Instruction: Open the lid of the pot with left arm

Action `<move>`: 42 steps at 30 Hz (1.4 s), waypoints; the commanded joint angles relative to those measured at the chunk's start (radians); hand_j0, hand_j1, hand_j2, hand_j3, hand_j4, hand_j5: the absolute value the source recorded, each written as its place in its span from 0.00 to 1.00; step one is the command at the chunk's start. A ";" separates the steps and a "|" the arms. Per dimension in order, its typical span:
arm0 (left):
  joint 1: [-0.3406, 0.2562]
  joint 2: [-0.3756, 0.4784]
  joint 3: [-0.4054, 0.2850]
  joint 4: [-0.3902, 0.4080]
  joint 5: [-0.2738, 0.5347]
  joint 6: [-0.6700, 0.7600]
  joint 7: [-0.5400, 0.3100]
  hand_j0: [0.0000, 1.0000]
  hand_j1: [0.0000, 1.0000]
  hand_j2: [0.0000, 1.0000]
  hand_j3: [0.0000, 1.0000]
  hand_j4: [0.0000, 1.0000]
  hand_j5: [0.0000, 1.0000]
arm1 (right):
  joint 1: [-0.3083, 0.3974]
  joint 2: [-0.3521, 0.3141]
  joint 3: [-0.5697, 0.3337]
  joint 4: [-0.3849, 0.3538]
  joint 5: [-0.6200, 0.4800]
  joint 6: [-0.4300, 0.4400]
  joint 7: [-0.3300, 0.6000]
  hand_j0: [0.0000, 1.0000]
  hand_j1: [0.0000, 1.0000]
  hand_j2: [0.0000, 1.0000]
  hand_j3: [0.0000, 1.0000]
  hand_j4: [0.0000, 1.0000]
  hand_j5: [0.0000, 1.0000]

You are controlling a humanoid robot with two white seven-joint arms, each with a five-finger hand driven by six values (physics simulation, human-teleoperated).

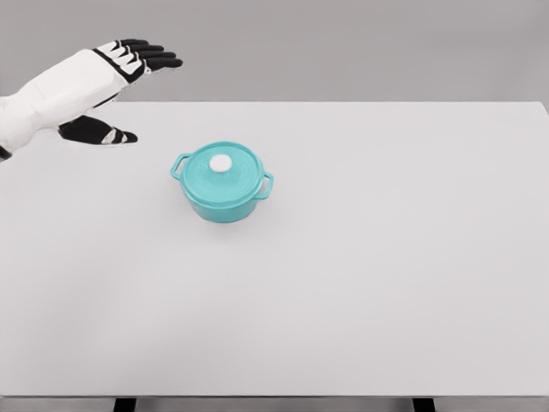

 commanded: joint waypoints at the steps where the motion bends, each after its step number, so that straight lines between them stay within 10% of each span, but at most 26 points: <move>1: 0.000 -0.036 -0.042 0.028 -0.002 0.036 -0.002 1.00 1.00 1.00 1.00 1.00 1.00 | 0.000 0.000 0.000 0.000 0.000 0.000 0.000 1.00 1.00 1.00 1.00 1.00 1.00; 4: -0.063 -0.029 -0.186 0.103 -0.002 0.033 -0.002 1.00 1.00 1.00 1.00 1.00 1.00 | 0.000 0.000 0.000 0.000 0.000 0.000 0.000 1.00 1.00 1.00 1.00 1.00 1.00; 12: -0.118 -0.027 -0.221 0.141 0.008 0.030 -0.002 1.00 1.00 1.00 1.00 1.00 1.00 | 0.000 0.000 0.000 0.000 0.000 0.000 0.000 1.00 1.00 1.00 1.00 1.00 1.00; 23: -0.319 0.017 -0.520 0.327 0.159 0.031 -0.002 1.00 1.00 1.00 1.00 1.00 1.00 | 0.000 0.000 0.000 0.000 0.000 0.000 0.000 1.00 1.00 1.00 1.00 1.00 1.00; 42: -0.410 0.111 -0.662 0.259 0.262 0.033 -0.002 1.00 1.00 1.00 1.00 1.00 1.00 | 0.000 0.000 0.000 0.000 0.000 0.000 0.000 1.00 1.00 1.00 1.00 1.00 1.00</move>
